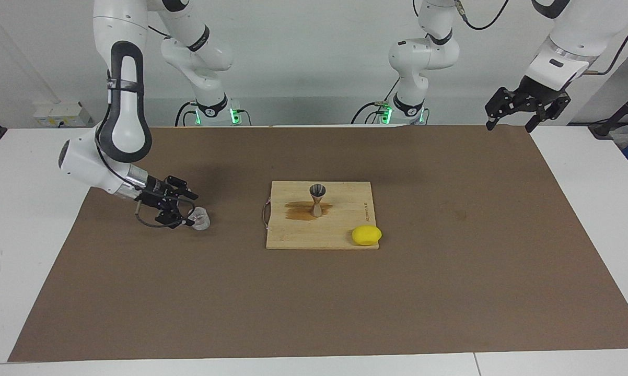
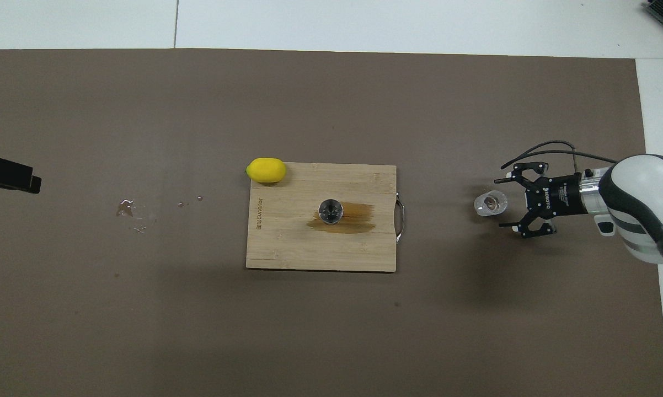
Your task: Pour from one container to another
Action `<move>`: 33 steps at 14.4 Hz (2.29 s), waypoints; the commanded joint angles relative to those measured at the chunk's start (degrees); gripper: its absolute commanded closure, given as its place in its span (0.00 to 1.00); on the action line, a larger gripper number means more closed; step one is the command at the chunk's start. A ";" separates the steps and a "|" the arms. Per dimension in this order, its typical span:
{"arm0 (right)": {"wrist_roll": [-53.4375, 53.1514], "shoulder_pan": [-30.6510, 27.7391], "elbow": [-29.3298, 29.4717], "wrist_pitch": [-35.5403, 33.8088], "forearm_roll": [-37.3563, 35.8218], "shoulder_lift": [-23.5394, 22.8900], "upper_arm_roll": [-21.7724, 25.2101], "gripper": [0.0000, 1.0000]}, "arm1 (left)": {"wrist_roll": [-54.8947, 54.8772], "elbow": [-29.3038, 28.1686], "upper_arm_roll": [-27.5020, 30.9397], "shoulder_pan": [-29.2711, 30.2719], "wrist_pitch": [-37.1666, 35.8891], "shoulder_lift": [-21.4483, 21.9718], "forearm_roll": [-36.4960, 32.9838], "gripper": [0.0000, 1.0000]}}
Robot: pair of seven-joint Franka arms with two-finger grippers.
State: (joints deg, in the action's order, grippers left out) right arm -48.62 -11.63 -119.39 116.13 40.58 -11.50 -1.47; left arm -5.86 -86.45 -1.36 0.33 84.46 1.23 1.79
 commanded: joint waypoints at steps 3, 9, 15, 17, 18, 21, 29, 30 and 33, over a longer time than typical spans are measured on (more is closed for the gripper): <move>4.04 3.36 -1.99 0.33 -14.26 6.14 -0.55 0.00 | 0.67 -1.18 -0.40 0.20 1.15 1.06 -1.00 0.00; 22.14 10.92 0.11 0.33 -33.79 9.13 -0.99 0.00 | 0.67 -1.27 -0.40 0.20 1.59 1.06 -1.00 0.00; 29.37 14.88 12.74 -8.44 -39.61 11.24 -1.08 0.00 | 0.67 -1.18 -0.40 0.20 1.50 0.97 -1.00 0.00; 29.45 14.89 17.76 -12.66 -39.88 11.42 -1.16 0.00 | 0.67 -1.18 -0.40 0.29 1.50 0.97 -1.00 0.00; 29.89 14.80 20.83 -15.21 -39.96 11.24 -1.16 0.00 | 0.59 -1.18 -0.40 0.29 1.50 0.97 -1.00 0.00; 32.00 14.80 26.13 -20.76 -42.16 11.41 -1.08 0.00 | 0.58 -1.01 -0.31 0.29 1.59 1.06 -1.70 0.00; 42.87 14.10 24.03 -24.81 -41.11 16.16 -0.90 0.00 | 0.58 -1.09 -0.31 0.11 2.20 1.06 -3.20 0.00; 44.90 13.83 23.94 -24.90 -41.11 16.16 -0.55 0.00 | 0.58 -1.09 -0.31 0.11 2.29 1.06 -3.20 0.00; 45.89 13.57 23.06 -25.08 -41.11 16.77 -0.55 0.00 | 0.58 -1.18 -0.31 0.11 2.38 1.06 -3.20 0.00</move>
State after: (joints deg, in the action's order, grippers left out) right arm -4.51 2.56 -94.27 91.16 -0.27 3.66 -1.77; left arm -5.86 -86.44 -1.37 0.33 85.83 1.23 -0.25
